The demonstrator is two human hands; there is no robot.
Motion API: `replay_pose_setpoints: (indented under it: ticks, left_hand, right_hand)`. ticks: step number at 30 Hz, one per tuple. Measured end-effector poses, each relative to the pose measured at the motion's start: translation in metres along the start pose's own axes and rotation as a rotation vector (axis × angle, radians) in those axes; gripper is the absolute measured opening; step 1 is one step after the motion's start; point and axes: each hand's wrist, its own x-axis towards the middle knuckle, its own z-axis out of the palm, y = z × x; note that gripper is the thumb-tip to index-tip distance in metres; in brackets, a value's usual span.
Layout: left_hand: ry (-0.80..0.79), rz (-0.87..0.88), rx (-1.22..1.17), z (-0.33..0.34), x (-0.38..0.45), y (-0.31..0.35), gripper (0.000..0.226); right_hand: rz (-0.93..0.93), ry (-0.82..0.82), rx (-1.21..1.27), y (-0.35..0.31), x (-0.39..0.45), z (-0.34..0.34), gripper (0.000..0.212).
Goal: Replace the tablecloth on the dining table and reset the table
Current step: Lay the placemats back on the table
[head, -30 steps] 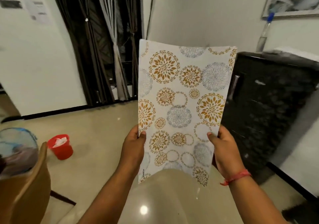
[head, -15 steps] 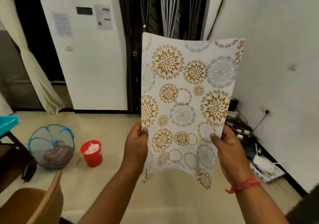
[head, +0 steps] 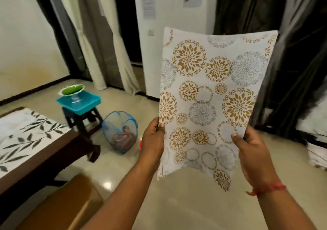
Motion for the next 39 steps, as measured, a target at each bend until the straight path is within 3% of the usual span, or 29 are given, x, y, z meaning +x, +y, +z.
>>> replay_pose_setpoints:
  ticks: [6, 17, 28, 33, 39]
  left_hand:
    - [0.317, -0.012, -0.088, -0.058, 0.115, 0.008, 0.028]
    - [0.858, 0.011, -0.216, -0.313, 0.252, -0.011, 0.025]
    - [1.391, 0.004, -0.265, -0.523, 0.298, -0.008, 0.027]
    - [1.701, 0.060, -0.496, -0.592, 0.297, -0.012, 0.023]
    - [1.988, 0.053, -0.669, -0.633, 0.295, -0.040, 0.026]
  right_hand:
    - [0.052, -0.315, 0.010, 0.034, 0.160, 0.120, 0.037]
    - [0.138, -0.830, 0.034, 0.119, 0.283, 0.460, 0.036]
    - [0.155, -1.281, -0.031, 0.180, 0.279, 0.787, 0.036]
    - [0.156, -1.577, -0.074, 0.210, 0.257, 0.920, 0.038]
    - [-0.087, -1.874, -0.262, 0.246, 0.218, 1.039, 0.039]
